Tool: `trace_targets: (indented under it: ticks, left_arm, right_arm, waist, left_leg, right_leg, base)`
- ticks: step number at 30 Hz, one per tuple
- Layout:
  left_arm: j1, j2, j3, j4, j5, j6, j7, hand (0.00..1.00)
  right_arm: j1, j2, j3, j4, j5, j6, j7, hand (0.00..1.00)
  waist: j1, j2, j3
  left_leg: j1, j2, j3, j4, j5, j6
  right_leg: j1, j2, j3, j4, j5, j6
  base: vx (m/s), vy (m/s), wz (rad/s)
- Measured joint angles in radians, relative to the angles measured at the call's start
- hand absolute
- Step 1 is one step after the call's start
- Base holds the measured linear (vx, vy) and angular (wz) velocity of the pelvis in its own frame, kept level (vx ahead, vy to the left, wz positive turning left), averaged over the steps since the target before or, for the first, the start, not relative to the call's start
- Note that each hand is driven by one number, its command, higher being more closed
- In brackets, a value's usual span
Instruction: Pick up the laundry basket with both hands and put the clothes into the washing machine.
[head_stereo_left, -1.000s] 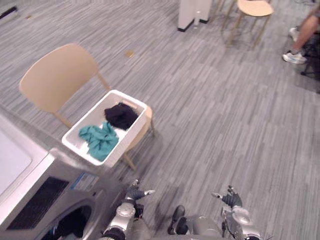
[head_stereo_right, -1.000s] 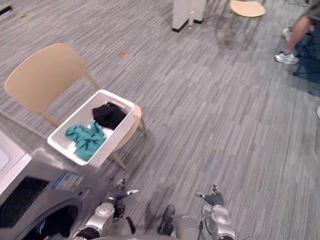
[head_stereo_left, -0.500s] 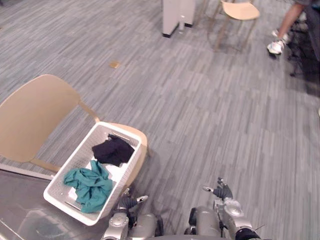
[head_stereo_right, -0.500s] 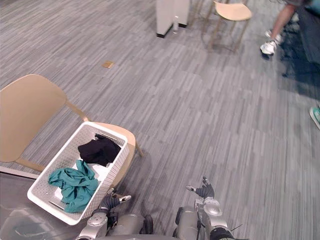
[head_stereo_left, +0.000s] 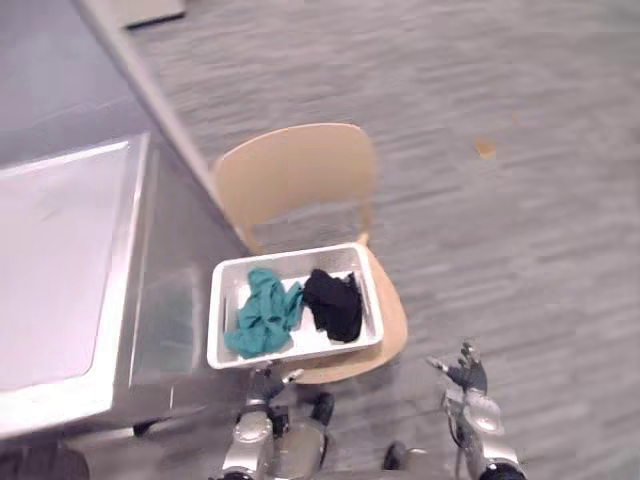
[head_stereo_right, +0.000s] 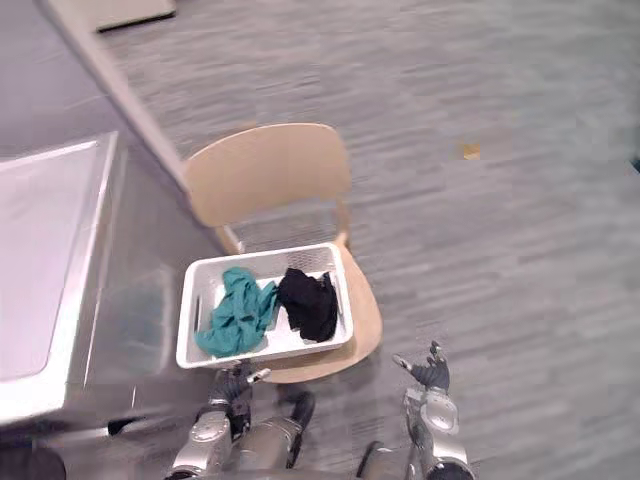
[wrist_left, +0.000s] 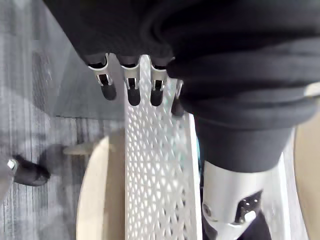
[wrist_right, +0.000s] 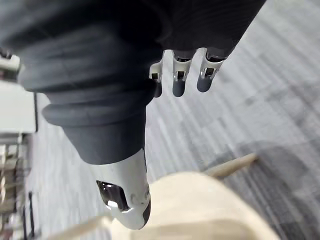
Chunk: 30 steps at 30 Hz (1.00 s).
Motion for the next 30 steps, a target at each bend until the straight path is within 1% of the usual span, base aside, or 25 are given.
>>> trace_targets:
  ticks: [1,2,3,4,6,7,8,9,10,11,12,13,14,15,16,18,19,20,21,22,23,25,27,28,30]
  left_arm:
    - [0.003,0.008,-0.004,-0.002,0.001,-0.001,0.000,0.00]
    - [0.008,0.012,-0.004,0.001,0.001,0.000,0.000,0.00]
    - [0.014,0.017,-0.005,0.021,0.001,0.002,-0.002,0.00]
    - [0.016,0.015,-0.004,0.031,0.001,0.002,-0.002,0.00]
    - [0.011,0.037,-0.012,0.053,0.001,-0.001,-0.003,0.00]
    - [0.010,0.043,-0.014,0.054,0.001,-0.001,-0.003,0.00]
    - [0.009,0.052,-0.015,0.069,0.003,-0.003,-0.004,0.00]
    - [0.013,0.061,-0.017,0.090,0.006,-0.001,-0.007,0.00]
    - [0.018,0.065,-0.018,0.093,0.009,-0.001,-0.008,0.00]
    - [0.026,0.075,-0.027,0.093,0.021,-0.001,-0.012,0.00]
    - [0.026,0.099,-0.044,0.098,0.034,-0.001,-0.023,0.00]
    - [0.026,0.121,-0.044,0.112,0.042,-0.002,-0.025,0.00]
    - [0.022,0.120,-0.044,0.113,0.043,-0.002,-0.025,0.00]
    - [0.021,0.124,-0.043,0.114,0.043,-0.002,-0.025,0.00]
    - [0.019,0.137,-0.044,0.114,0.044,-0.004,-0.028,0.00]
    - [0.022,0.140,-0.045,0.114,0.046,-0.014,-0.043,0.00]
    - [0.030,0.145,-0.045,0.114,0.054,-0.023,-0.046,0.00]
    - [0.035,0.146,-0.043,0.114,0.063,-0.024,-0.046,0.00]
    - [0.047,0.149,-0.042,0.114,0.069,-0.024,-0.046,0.00]
    - [0.058,0.152,-0.041,0.116,0.070,-0.025,-0.047,0.00]
    - [0.060,0.153,-0.041,0.119,0.070,-0.025,-0.049,0.00]
    - [0.062,0.150,-0.036,0.130,0.071,-0.029,-0.065,0.00]
    - [0.068,0.151,-0.035,0.131,0.080,-0.042,-0.066,0.00]
    - [0.070,0.151,-0.035,0.131,0.080,-0.042,-0.066,0.00]
    - [0.070,0.151,-0.034,0.131,0.080,-0.045,-0.066,0.00]
  right_arm:
    - [-0.015,0.000,-0.001,-0.002,-0.002,0.000,-0.002,0.00]
    - [-0.022,0.002,-0.001,-0.006,-0.005,-0.002,-0.003,0.00]
    - [-0.027,0.002,-0.002,-0.015,-0.012,-0.002,-0.008,0.00]
    - [-0.028,0.001,-0.005,-0.026,-0.013,-0.001,-0.012,0.00]
    - [0.001,0.002,-0.022,-0.112,-0.060,0.004,-0.021,0.00]
    - [0.003,-0.002,-0.023,-0.138,-0.076,0.004,-0.022,0.00]
    - [0.005,-0.015,-0.024,-0.187,-0.123,0.006,-0.029,0.00]
    - [0.013,-0.027,-0.020,-0.233,-0.178,0.007,-0.037,0.00]
    - [0.020,-0.036,-0.013,-0.258,-0.197,0.007,-0.036,0.00]
    - [0.035,-0.050,-0.001,-0.300,-0.223,0.007,-0.036,0.00]
    - [0.052,-0.064,0.018,-0.348,-0.257,0.007,-0.034,0.00]
    - [0.066,-0.080,0.038,-0.400,-0.299,0.007,-0.024,0.00]
    - [0.070,-0.091,0.051,-0.421,-0.316,0.007,-0.016,0.00]
    - [0.080,-0.112,0.067,-0.451,-0.338,0.001,-0.006,0.00]
    - [0.084,-0.136,0.075,-0.464,-0.361,-0.003,0.012,0.00]
    - [0.074,-0.169,0.099,-0.463,-0.374,-0.003,0.031,0.00]
    - [0.052,-0.192,0.136,-0.459,-0.384,-0.003,0.041,0.00]
    - [0.035,-0.201,0.158,-0.452,-0.390,-0.003,0.054,0.00]
    - [-0.010,-0.218,0.213,-0.429,-0.405,-0.005,0.072,0.00]
    - [-0.054,-0.227,0.262,-0.407,-0.415,-0.006,0.092,0.00]
    - [-0.072,-0.230,0.281,-0.396,-0.418,-0.011,0.101,0.00]
    - [-0.125,-0.244,0.342,-0.336,-0.446,-0.013,0.133,0.00]
    - [-0.169,-0.251,0.392,-0.259,-0.456,-0.012,0.151,0.00]
    - [-0.184,-0.253,0.405,-0.238,-0.461,-0.013,0.155,0.00]
    - [-0.234,-0.258,0.427,-0.168,-0.496,-0.010,0.160,0.00]
  waist:
    - [0.000,-0.011,-0.003]
    - [-0.003,-0.012,-0.002]
    - [-0.014,-0.013,-0.001]
    - [-0.018,-0.013,-0.002]
    - [-0.032,-0.036,-0.013]
    - [-0.044,-0.040,-0.013]
    - [-0.050,-0.042,-0.012]
    - [-0.050,-0.042,-0.012]
    - [-0.051,-0.040,-0.011]
    - [-0.053,-0.033,-0.011]
    - [-0.067,-0.037,-0.009]
    - [-0.088,-0.038,-0.009]
    - [-0.100,-0.037,-0.009]
    - [-0.104,-0.030,-0.006]
    - [-0.105,-0.028,-0.003]
    - [-0.099,-0.029,-0.004]
    - [-0.099,-0.029,-0.004]
    - [-0.098,-0.029,-0.004]
    - [-0.093,-0.029,-0.004]
    - [-0.083,-0.028,-0.005]
    - [-0.075,-0.025,-0.005]
    - [-0.059,-0.013,-0.006]
    - [-0.039,-0.006,-0.007]
    - [-0.041,-0.004,-0.007]
    - [-0.037,0.001,-0.005]
  left_leg:
    - [-0.004,0.005,0.090,-0.012,-0.013,0.026]
    - [-0.010,0.024,0.158,0.004,-0.044,0.059]
    - [-0.005,0.060,0.247,0.024,-0.072,0.076]
    - [0.008,0.055,0.247,0.020,-0.078,0.077]
    - [0.031,0.010,0.199,-0.033,-0.076,0.075]
    - [0.034,-0.003,0.188,-0.040,-0.076,0.075]
    - [0.045,-0.024,0.171,-0.049,-0.076,0.075]
    - [0.068,-0.044,0.161,-0.056,-0.078,0.076]
    - [0.085,-0.055,0.140,-0.066,-0.081,0.080]
    - [0.108,-0.063,0.107,-0.084,-0.098,0.093]
    - [0.118,-0.075,0.073,-0.087,-0.097,0.095]
    - [0.132,-0.081,0.025,-0.107,-0.100,0.097]
    - [0.137,-0.083,0.006,-0.117,-0.100,0.097]
    - [0.139,-0.084,-0.025,-0.122,-0.099,0.097]
    - [0.145,-0.087,-0.046,-0.127,-0.092,0.085]
    - [0.149,-0.096,-0.056,-0.125,-0.076,0.062]
    - [0.146,-0.107,-0.066,-0.117,-0.076,0.061]
    - [0.145,-0.110,-0.070,-0.116,-0.075,0.061]
    - [0.142,-0.114,-0.076,-0.116,-0.072,0.056]
    - [0.133,-0.115,-0.079,-0.117,-0.069,0.052]
    - [0.127,-0.115,-0.084,-0.116,-0.068,0.050]
    - [0.105,-0.111,-0.124,-0.120,-0.058,0.042]
    - [0.102,-0.105,-0.156,-0.131,-0.036,0.051]
    - [0.101,-0.104,-0.169,-0.136,-0.028,0.056]
    - [0.097,-0.103,-0.201,-0.144,-0.022,0.054]
  right_leg:
    - [0.006,-0.006,-0.037,-0.003,0.003,-0.004]
    - [0.017,-0.005,-0.055,-0.005,0.003,-0.004]
    - [0.037,-0.002,-0.083,-0.007,-0.002,-0.003]
    - [0.044,-0.003,-0.087,-0.004,-0.003,0.000]
    - [0.065,-0.021,-0.107,-0.023,-0.010,0.025]
    - [0.072,-0.026,-0.111,-0.027,-0.012,0.030]
    - [0.070,-0.049,-0.109,0.006,-0.022,0.047]
    - [0.054,-0.084,-0.105,0.091,-0.036,0.066]
    - [0.041,-0.104,-0.103,0.151,-0.039,0.063]
    - [0.004,-0.128,-0.085,0.255,-0.047,0.043]
    - [-0.048,-0.125,0.006,0.362,-0.080,-0.010]
    - [-0.105,-0.071,0.148,0.407,-0.117,-0.006]
    - [-0.124,-0.041,0.201,0.404,-0.132,0.005]
    - [-0.143,-0.003,0.273,0.387,-0.150,0.018]
    - [-0.157,0.027,0.336,0.337,-0.156,0.027]
    - [-0.156,0.041,0.392,0.248,-0.158,0.048]
    - [-0.154,0.030,0.388,0.194,-0.154,0.051]
    - [-0.154,0.029,0.388,0.169,-0.151,0.052]
    - [-0.154,0.031,0.390,0.120,-0.140,0.053]
    - [-0.156,0.038,0.388,0.071,-0.117,0.038]
    - [-0.155,0.042,0.389,0.051,-0.095,0.029]
    - [-0.137,0.057,0.367,-0.026,-0.018,0.013]
    - [-0.123,0.068,0.337,-0.067,0.000,0.009]
    - [-0.118,0.070,0.323,-0.079,0.005,0.004]
    - [-0.099,0.075,0.291,-0.102,0.009,-0.003]
  base:
    - [0.03,0.095,1.13]
    - [0.05,0.060,0.78]
    - [0.08,0.013,0.46]
    - [0.12,0.051,0.49]
    - [0.12,0.105,0.50]
    - [0.09,0.122,0.55]
    - [0.06,0.132,0.37]
    - [0.04,0.115,0.26]
    - [0.01,0.107,0.18]
    - [0.01,0.101,0.45]
    - [0.00,0.125,0.90]
    - [-0.01,0.075,0.97]
    - [0.00,0.021,0.97]
    - [0.01,-0.005,0.87]
    - [0.01,-0.012,0.85]
    - [0.02,-0.020,0.77]
    - [0.03,-0.031,0.69]
    - [0.03,-0.046,0.46]
    - [0.03,-0.062,0.19]
    - [0.03,-0.072,0.15]
    - [0.05,-0.082,0.20]
    - [0.07,-0.087,0.40]
    - [0.11,-0.110,0.43]
    - [0.13,-0.124,0.50]
    - [0.12,-0.096,0.41]
